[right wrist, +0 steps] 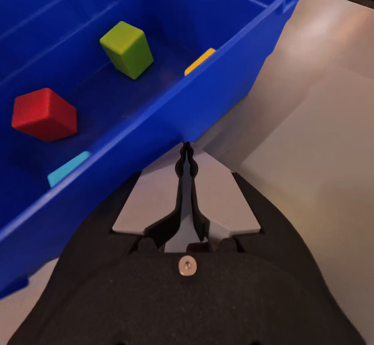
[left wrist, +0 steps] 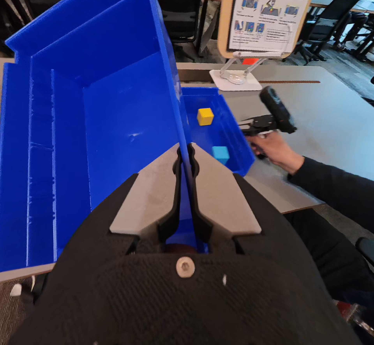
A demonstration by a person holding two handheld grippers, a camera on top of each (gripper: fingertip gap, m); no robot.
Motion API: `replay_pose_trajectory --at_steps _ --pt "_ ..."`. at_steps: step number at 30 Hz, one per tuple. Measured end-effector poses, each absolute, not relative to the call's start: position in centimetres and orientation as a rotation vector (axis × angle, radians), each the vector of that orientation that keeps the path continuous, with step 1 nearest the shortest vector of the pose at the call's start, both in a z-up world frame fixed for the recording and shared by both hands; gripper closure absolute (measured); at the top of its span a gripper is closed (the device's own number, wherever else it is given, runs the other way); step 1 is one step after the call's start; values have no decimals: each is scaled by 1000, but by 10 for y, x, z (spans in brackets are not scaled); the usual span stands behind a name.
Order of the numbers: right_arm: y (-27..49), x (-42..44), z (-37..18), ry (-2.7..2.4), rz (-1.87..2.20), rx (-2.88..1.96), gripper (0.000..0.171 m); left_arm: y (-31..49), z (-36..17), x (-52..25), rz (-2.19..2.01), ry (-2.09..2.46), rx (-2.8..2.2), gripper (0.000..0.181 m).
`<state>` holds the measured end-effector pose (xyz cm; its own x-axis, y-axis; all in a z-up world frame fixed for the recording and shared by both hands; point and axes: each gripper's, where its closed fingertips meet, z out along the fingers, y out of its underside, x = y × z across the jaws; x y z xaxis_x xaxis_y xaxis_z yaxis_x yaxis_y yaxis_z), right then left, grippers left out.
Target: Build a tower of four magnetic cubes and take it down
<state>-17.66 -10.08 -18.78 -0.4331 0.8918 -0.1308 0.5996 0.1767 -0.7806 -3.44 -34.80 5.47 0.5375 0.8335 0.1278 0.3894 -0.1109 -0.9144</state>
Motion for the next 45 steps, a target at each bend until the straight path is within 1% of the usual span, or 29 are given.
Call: replay_pose_trajectory --at_steps 3,5,7,10,15,18,22,28,31,35,37,39,41,43,45 --pt "-129 -185 -191 -2153 1198 -1414 171 -320 63 -26 508 -969 -1729 180" --pt "-123 -188 -189 -2129 1170 -1431 171 -299 69 -21 501 -927 -1740 180" --pt "-109 -182 -166 -2062 1276 -1424 171 -272 76 -17 494 -877 -1745 180" --pt "-52 -162 -125 -1934 1380 -1365 171 -220 84 -11 454 -781 -1765 180" --pt "97 -105 -83 -1740 1405 -1413 171 -105 78 2 315 -637 -1784 179" --pt "183 -61 -72 -1653 1375 -1464 171 -31 59 15 242 -570 -1824 179" --pt "268 -6 -83 -1606 1261 -1544 171 71 12 30 192 -514 -1910 179" --pt "369 68 -112 -1512 955 -1655 167 212 -58 46 173 -475 -2054 179" --pt "412 100 -121 -1440 788 -1721 165 271 -85 47 274 -459 -2127 179" --pt "452 133 -128 -1340 621 -1774 162 334 -104 46 381 -498 -2123 180" --pt "460 143 -132 -1324 563 -1782 162 359 -116 48 413 -498 -2133 179" --pt "462 150 -135 -1316 546 -1788 162 380 -130 56 362 -526 -2147 175" --pt "460 155 -137 -1317 531 -1786 162 395 -124 67 307 -522 -2076 168" --pt "454 158 -134 -1312 533 -1761 162 398 -107 77 316 -453 -2013 162" --pt "436 157 -125 -1322 592 -1714 162 382 -85 91 298 -367 -1955 162"
